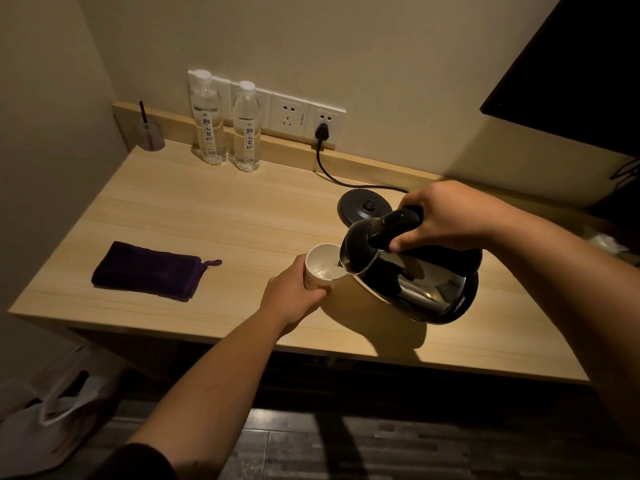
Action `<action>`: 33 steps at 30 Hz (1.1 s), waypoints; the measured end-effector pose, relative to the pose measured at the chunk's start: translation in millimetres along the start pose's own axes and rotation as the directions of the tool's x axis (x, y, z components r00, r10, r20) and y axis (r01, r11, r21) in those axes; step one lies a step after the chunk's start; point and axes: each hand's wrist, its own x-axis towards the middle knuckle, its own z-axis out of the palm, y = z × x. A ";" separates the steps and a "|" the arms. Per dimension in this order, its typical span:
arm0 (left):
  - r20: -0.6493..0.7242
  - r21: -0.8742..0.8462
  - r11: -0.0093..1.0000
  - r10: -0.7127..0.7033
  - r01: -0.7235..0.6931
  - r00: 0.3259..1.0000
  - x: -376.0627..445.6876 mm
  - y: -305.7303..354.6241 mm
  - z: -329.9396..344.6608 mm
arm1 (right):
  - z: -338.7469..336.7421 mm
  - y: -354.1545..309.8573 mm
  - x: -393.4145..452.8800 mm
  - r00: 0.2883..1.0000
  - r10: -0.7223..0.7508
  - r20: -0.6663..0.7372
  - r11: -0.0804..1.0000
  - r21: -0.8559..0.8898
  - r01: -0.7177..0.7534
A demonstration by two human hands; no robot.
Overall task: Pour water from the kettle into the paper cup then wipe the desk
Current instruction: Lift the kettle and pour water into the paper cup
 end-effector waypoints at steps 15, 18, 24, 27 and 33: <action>0.003 -0.020 1.000 -0.008 0.008 1.000 0.0 -0.5 0.1 | -3.7 -7.3 6.7 1.000 -0.004 0.030 0.999 -0.045 0.005; 0.007 -0.035 0.999 -0.012 0.013 1.000 0.0 -1.6 -0.2 | -4.1 -8.4 7.3 0.999 0.003 0.032 0.999 -0.045 -0.002; 0.017 -0.017 1.000 -0.006 0.006 1.000 0.3 -1.3 -0.8 | -5.7 -10.6 8.1 0.999 0.009 0.045 0.999 -0.051 -0.007; 0.021 -0.018 1.000 -0.010 0.010 1.000 -0.1 -1.2 -1.4 | -5.5 -12.1 8.1 0.999 0.008 0.045 0.998 -0.058 -0.006; 0.023 -0.016 1.000 -0.009 0.010 1.000 -1.2 -0.1 -2.6 | -5.6 -13.3 8.7 0.999 0.013 0.048 0.998 -0.056 -0.010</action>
